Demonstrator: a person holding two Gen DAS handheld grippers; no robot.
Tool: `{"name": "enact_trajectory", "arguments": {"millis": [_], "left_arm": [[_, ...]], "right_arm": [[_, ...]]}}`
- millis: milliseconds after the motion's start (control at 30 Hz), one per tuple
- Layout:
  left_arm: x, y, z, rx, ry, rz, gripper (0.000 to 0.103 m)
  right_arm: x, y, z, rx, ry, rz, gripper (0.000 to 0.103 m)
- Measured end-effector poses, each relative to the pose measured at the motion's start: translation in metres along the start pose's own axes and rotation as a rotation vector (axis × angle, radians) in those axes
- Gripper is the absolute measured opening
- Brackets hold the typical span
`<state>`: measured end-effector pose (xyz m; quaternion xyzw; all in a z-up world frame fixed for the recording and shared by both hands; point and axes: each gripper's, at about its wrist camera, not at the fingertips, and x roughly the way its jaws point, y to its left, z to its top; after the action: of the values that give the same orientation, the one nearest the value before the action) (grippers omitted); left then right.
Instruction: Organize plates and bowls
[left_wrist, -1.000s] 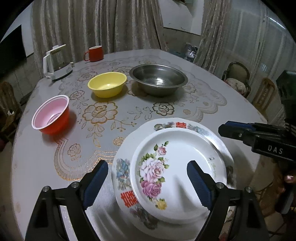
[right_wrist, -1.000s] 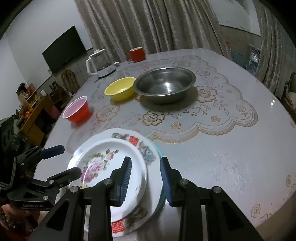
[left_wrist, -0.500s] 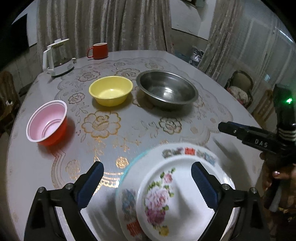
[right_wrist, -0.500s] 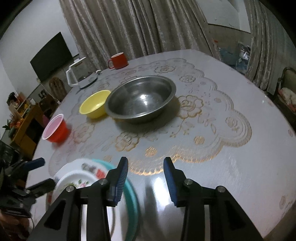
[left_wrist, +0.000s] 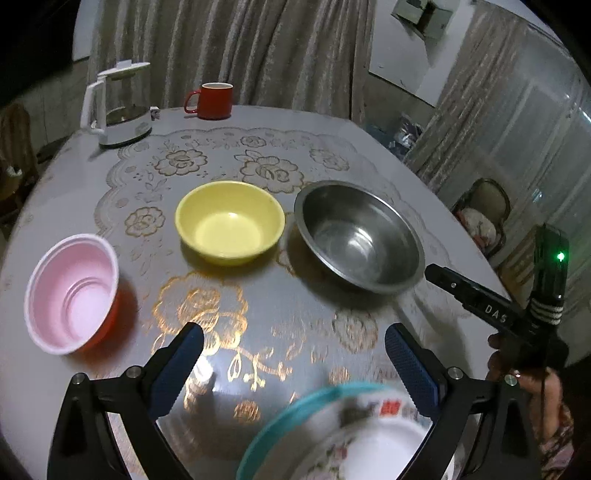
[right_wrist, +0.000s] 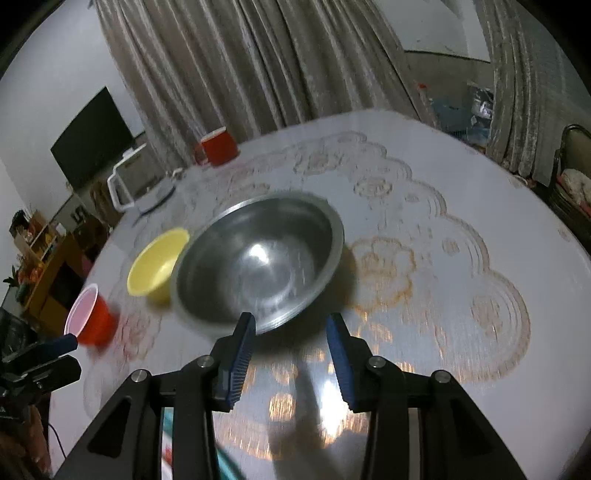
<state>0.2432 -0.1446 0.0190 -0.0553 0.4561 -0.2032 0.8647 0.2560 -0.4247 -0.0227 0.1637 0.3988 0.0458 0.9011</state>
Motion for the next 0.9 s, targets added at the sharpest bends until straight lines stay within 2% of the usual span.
{"name": "enact_trajectory", "arguments": {"millis": [100, 300, 433, 667, 767, 833, 900], "left_arm": [[0.018, 0.002, 0.01, -0.025, 0.02, -0.014, 0.1], [0.044, -0.006, 0.025, -0.005, 0.056, -0.012, 0.1], [0.061, -0.012, 0.033, 0.022, 0.076, -0.015, 0.1], [0.086, -0.015, 0.041, 0.032, 0.11, -0.014, 0.1], [0.093, -0.018, 0.042, 0.035, 0.121, -0.019, 0.098], [0.096, -0.019, 0.042, 0.037, 0.122, -0.021, 0.095], [0.101, -0.022, 0.043, 0.046, 0.129, -0.037, 0.087]], "right_arm": [[0.013, -0.003, 0.01, -0.01, -0.022, -0.01, 0.04], [0.048, -0.012, 0.023, 0.014, 0.013, -0.026, 0.04], [0.064, -0.021, 0.024, 0.082, 0.031, 0.02, 0.04], [0.075, -0.026, 0.016, 0.103, 0.02, 0.05, 0.04], [0.078, -0.024, 0.013, 0.09, 0.011, 0.044, 0.039], [0.079, -0.022, 0.01, 0.076, 0.013, 0.055, 0.033], [0.079, -0.02, 0.01, 0.065, 0.008, 0.061, 0.032]]}}
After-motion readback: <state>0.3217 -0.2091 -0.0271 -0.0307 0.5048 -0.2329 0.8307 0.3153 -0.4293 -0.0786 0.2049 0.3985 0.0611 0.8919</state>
